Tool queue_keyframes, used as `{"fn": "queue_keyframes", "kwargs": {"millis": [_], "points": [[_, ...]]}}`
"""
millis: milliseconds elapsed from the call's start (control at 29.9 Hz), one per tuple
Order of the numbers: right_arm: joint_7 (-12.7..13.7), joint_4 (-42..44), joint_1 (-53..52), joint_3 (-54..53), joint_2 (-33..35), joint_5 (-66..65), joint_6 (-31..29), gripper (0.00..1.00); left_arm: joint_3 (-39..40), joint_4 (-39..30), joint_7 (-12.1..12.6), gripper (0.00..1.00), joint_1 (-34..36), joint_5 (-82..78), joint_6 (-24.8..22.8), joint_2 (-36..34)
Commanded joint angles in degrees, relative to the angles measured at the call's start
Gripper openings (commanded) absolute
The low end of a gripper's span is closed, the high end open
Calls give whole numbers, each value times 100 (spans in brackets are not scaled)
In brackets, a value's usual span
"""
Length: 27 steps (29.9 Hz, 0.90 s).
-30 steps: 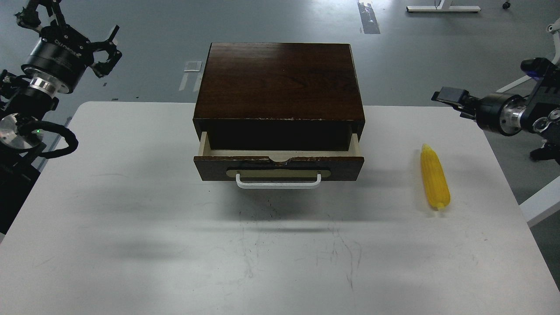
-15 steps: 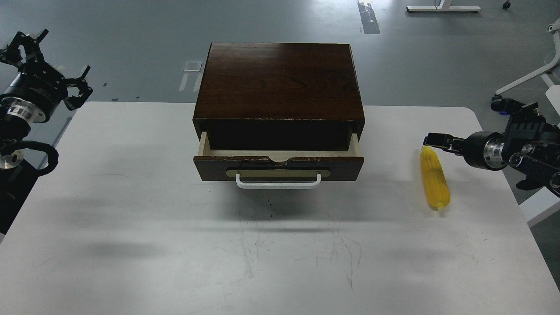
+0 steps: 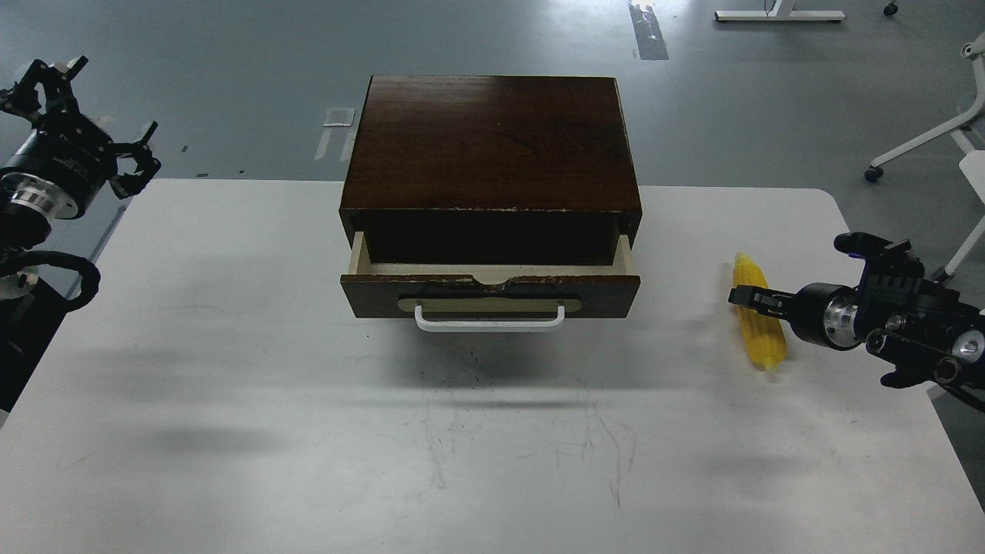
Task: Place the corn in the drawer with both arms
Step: 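Grasp the corn cob with the right gripper and lift it, then carry the corn over the open drawer and lower it inside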
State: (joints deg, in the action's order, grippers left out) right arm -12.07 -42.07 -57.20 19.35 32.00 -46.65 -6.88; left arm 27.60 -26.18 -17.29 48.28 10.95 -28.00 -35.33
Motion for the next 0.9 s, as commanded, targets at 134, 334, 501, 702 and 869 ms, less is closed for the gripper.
{"fn": "queue_keyframes", "kwargs": {"millis": [134, 334, 501, 702, 869], "points": [[3, -21, -291, 7, 113, 33, -6, 0, 0, -1, 41, 99, 50, -31, 0, -9], [3, -73, -1371, -10, 491, 33, -15, 0, -26, -19, 384, 99, 77, -40, 0, 18], [-6, -459, -2688, 77, 483, -246, -50, 0, -17, -71, 375, 99, 94, -40, 0, 0], [3, -1327, -3902, 77, 62, -1135, -59, 0, 0, -72, 366, 99, 94, -31, 0, 0], [12, -2154, -4395, 51, -369, -2091, -50, 0, 62, -72, 349, 99, 94, -23, 0, 26]]}}
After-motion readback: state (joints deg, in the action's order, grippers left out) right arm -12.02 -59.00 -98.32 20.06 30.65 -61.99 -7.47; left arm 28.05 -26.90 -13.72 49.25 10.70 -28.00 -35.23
